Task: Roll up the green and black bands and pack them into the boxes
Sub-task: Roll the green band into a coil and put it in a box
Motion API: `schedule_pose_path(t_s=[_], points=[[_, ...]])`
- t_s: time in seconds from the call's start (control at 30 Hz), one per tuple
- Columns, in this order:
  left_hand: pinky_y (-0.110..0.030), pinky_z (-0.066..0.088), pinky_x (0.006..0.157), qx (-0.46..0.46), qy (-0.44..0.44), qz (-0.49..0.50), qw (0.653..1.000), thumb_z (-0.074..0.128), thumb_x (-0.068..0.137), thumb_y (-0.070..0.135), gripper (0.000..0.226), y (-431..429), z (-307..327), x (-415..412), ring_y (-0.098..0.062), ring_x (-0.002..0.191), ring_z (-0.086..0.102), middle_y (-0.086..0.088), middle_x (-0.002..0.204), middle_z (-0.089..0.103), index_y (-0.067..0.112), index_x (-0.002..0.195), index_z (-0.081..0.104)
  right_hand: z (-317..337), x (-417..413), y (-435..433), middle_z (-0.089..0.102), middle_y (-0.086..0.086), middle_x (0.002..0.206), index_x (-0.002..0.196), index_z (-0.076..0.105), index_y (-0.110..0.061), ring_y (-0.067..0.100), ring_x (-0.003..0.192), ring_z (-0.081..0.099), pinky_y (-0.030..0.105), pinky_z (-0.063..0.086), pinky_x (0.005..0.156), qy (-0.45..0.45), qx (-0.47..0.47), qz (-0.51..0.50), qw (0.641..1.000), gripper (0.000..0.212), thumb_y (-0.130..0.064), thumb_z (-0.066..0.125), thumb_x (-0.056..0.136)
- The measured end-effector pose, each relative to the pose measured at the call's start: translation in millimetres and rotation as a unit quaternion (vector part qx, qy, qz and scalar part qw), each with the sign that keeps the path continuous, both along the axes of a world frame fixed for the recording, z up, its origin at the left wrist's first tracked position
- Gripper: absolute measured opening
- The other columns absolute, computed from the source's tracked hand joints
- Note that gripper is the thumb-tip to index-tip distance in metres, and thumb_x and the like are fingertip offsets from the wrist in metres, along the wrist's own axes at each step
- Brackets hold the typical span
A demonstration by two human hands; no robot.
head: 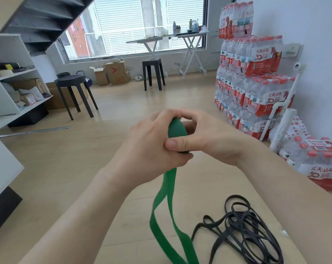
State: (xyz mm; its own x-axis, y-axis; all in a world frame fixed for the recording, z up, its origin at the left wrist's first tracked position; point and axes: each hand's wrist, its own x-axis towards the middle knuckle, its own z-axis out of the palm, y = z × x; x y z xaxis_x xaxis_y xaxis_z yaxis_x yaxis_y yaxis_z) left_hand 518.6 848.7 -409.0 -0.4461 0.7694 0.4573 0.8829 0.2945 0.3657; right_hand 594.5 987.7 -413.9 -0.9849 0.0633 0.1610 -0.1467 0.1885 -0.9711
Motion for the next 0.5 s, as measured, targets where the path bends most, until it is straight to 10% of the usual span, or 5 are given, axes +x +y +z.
schedule_pose_path(t_s=[0.23, 0.5], points=[[-0.014, 0.04, 0.095, 0.082, -0.212, -0.125, 0.966, 0.085, 0.062, 0.032, 0.075, -4, -5, -16, 0.006, 0.116, 0.052, 0.02, 0.117, 0.062, 0.032, 0.127, 0.049, -8, -3, 21, 0.063, 0.016, 0.113, 0.133, 0.048, -0.003, 0.031, 0.101, 0.064, 0.04, 0.056, 0.078, 0.032, -0.219, 0.1, 0.97, 0.091, -0.04, 0.086, 0.06], [-0.024, 0.055, 0.08, 0.164, -0.187, -0.089, 0.965, 0.081, 0.067, 0.006, 0.06, -3, -12, -12, -0.002, 0.089, 0.066, 0.021, 0.097, 0.068, 0.041, 0.108, 0.056, -12, -1, 22, 0.067, 0.011, 0.108, 0.127, 0.052, -0.02, 0.02, 0.094, 0.065, 0.034, 0.054, 0.073, 0.007, -0.121, -0.05, 0.991, 0.097, -0.063, 0.083, 0.046]])
